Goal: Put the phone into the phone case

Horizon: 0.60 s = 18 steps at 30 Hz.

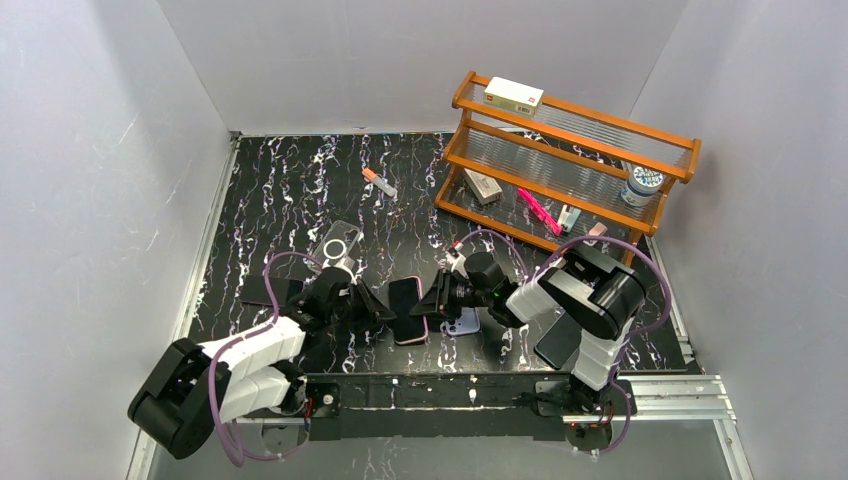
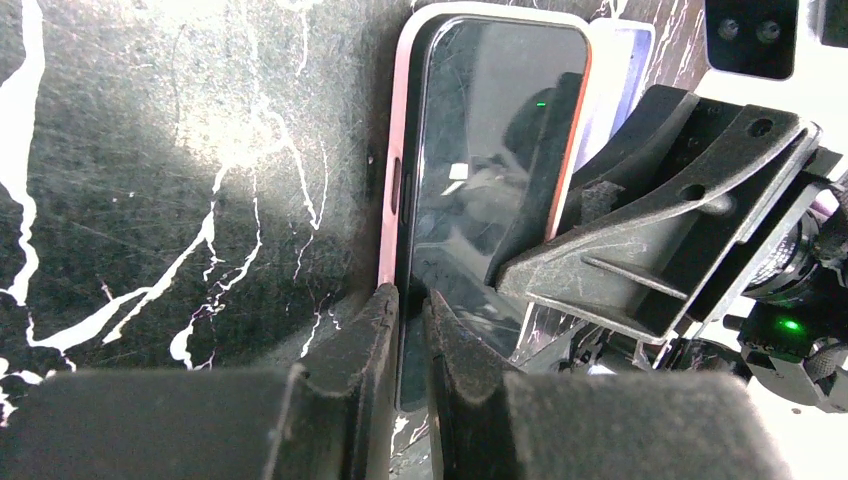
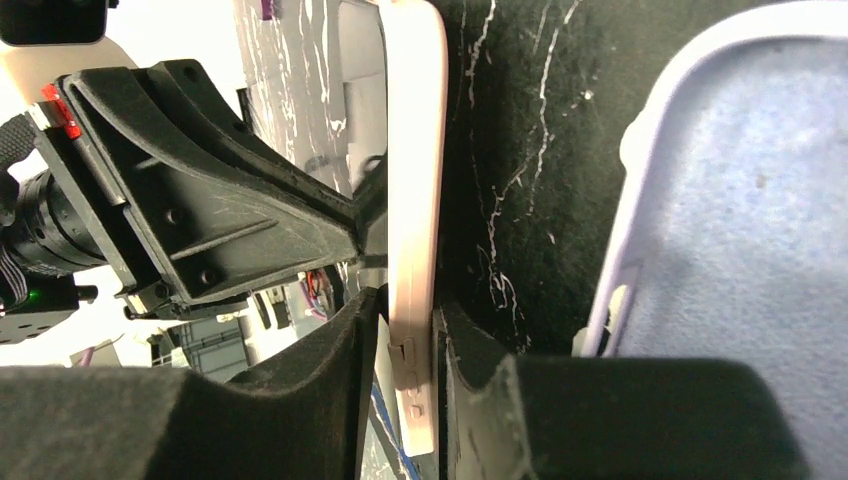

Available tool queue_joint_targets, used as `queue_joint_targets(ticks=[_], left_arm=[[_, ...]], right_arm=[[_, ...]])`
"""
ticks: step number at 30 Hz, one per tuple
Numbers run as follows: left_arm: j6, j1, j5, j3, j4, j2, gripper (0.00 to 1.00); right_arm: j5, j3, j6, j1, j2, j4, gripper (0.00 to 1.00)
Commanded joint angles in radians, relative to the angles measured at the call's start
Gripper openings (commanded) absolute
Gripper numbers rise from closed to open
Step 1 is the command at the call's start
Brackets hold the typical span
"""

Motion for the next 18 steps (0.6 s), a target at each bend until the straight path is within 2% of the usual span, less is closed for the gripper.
queue_joint_targets(ticks=[1,4,8,10,14,18], left_arm=[[0.007,-0.026,0.06,0.031,-0.072,-0.015,0.12],[0.027,-0.026,0.025,0.065,-0.125,-0.089,0.18],[0.088,-0.019,-0.027,0.167,-0.278,-0.159,0.33],[0.126,-0.016,-0.048,0.232,-0.351,-0.161,0.42],[0.163,-0.013,-0.05,0.343,-0.426,-0.175,0.73],[0.204,-0.011,-0.045,0.452,-0.502,-0.174,0.89]], right_arm=[[-0.053,0.055,-0.005,0.021,-0.022,0.095,0.31],[-0.046,0.046,-0.029,0.021,-0.064,0.072,0.2],[-0.037,0.041,-0.065,0.007,-0.131,0.008,0.01],[-0.053,0.032,-0.063,-0.013,-0.165,0.003,0.01],[-0.079,0.023,-0.073,-0.042,-0.238,-0.015,0.01],[-0.1,0.022,-0.108,-0.066,-0.324,-0.068,0.01]])
